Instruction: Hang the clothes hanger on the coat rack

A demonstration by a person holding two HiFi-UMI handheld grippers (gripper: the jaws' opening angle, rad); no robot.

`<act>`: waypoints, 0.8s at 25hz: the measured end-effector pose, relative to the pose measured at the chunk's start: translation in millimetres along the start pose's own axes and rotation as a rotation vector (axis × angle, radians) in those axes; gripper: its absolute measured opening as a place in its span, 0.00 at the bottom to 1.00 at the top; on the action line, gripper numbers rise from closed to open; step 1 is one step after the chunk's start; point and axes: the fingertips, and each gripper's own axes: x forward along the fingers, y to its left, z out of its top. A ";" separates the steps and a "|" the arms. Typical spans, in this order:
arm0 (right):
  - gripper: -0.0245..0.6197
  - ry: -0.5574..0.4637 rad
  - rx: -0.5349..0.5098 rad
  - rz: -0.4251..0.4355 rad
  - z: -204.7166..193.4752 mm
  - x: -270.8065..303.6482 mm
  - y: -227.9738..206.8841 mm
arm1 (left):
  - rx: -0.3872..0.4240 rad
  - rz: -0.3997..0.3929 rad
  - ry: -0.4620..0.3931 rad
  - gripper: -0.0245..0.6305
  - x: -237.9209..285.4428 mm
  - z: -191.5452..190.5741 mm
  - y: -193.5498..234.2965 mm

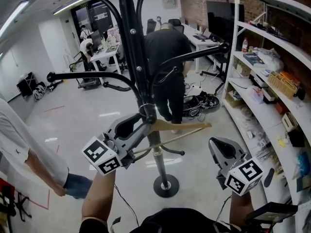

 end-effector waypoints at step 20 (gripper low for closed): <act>0.05 0.046 0.029 0.198 -15.9 -99.0 20.1 | -0.073 0.442 -0.112 0.11 -111.4 14.0 -132.1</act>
